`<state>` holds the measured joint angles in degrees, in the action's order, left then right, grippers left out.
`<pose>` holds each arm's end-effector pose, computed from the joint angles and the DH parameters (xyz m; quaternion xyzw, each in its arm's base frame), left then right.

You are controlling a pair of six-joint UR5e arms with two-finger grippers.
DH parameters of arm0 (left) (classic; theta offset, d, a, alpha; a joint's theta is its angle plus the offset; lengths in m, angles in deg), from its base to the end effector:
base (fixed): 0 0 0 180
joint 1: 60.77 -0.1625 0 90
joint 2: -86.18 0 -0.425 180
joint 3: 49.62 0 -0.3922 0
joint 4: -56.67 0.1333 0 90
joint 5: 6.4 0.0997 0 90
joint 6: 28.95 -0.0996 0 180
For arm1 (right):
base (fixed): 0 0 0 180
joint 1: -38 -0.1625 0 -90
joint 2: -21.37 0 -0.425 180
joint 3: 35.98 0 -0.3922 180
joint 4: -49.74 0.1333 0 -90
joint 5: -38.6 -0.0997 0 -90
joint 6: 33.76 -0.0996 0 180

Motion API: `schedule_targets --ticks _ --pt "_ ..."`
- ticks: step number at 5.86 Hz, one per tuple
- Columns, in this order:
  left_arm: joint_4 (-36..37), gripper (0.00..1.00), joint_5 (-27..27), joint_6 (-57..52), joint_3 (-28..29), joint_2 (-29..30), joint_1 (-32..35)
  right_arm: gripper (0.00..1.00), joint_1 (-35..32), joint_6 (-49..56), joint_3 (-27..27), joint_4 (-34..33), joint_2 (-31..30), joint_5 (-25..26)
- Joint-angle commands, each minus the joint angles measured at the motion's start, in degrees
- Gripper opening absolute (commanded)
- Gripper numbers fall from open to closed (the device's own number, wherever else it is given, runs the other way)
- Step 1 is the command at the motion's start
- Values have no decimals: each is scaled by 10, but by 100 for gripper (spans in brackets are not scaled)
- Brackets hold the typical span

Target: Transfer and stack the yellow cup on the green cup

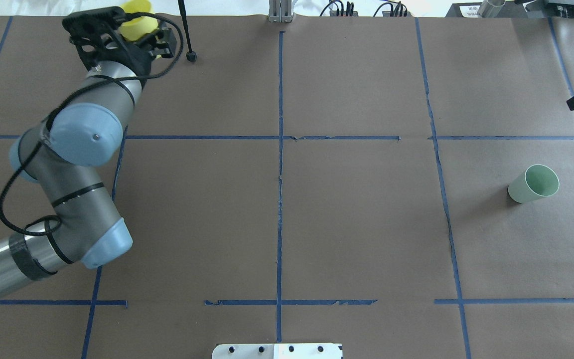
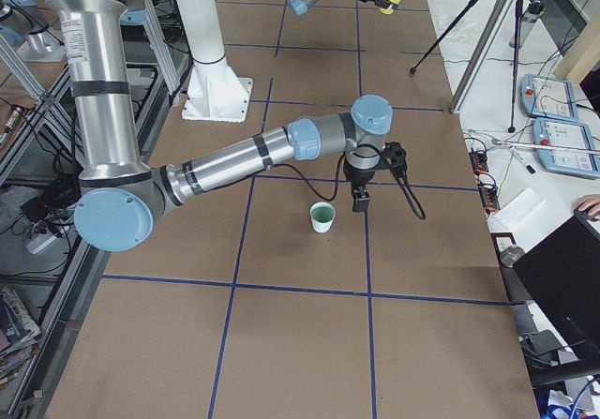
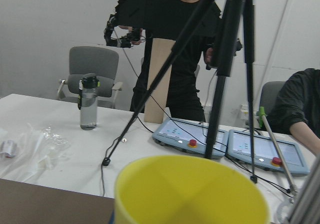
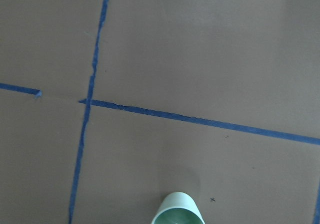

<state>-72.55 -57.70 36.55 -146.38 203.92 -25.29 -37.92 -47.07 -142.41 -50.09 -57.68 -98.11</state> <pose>0.3943 -0.5212 0.2426 0.5125 0.3577 -0.2701 0.7324 -0.0735 -0.5431 0.4344 0.0433 -0.4138 -0.0666 0.9069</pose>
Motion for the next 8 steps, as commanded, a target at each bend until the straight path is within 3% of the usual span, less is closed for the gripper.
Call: schedule_targets --ticks 1,3,4,6,8 --pt "2 60 112 -6 9 15 -90 100 39 -44 15 -22 81 -2" --pt "2 60 211 -13 85 85 -145 100 78 -197 4 -48 148 0" --pt "2 60 249 -13 119 106 -168 100 101 -207 4 -51 170 -2" --pt "2 60 295 -8 208 170 -190 100 140 -266 17 -57 214 -4" --pt "2 60 320 -8 221 181 -218 100 177 -273 77 -130 327 -3"
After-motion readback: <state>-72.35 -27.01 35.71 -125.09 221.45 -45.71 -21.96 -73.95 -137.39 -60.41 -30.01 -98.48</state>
